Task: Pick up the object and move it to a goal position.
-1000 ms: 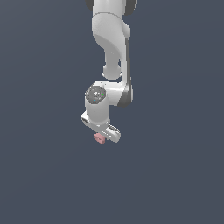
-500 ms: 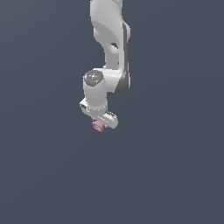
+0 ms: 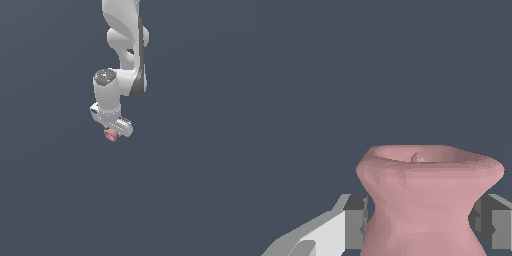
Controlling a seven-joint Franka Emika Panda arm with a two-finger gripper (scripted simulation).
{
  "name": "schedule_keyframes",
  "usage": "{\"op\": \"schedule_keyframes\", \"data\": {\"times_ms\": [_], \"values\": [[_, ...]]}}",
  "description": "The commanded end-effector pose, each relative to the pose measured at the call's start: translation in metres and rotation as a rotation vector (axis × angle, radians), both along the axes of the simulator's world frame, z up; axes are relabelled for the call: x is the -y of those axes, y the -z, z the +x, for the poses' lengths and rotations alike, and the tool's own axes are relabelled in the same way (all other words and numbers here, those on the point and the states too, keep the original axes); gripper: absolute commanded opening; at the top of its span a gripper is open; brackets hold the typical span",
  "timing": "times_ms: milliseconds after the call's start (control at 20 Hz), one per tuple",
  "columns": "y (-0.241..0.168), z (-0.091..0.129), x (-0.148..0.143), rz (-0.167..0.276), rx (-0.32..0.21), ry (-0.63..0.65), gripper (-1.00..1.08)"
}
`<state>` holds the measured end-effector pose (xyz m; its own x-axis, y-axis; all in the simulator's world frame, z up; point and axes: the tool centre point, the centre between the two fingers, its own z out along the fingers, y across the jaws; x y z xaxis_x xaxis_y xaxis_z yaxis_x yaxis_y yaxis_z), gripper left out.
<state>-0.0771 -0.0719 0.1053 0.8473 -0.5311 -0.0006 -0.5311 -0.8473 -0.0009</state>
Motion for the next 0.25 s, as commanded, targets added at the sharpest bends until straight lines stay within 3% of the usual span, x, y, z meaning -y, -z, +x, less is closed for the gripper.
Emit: {"op": "schedule_keyframes", "data": {"times_ms": [0,200], "values": [[-0.0023,-0.0058,0.001,0.0,0.0,0.0,-1.0],[-0.0036,-0.0088,0.0017,0.0,0.0,0.0,-1.0]]}}
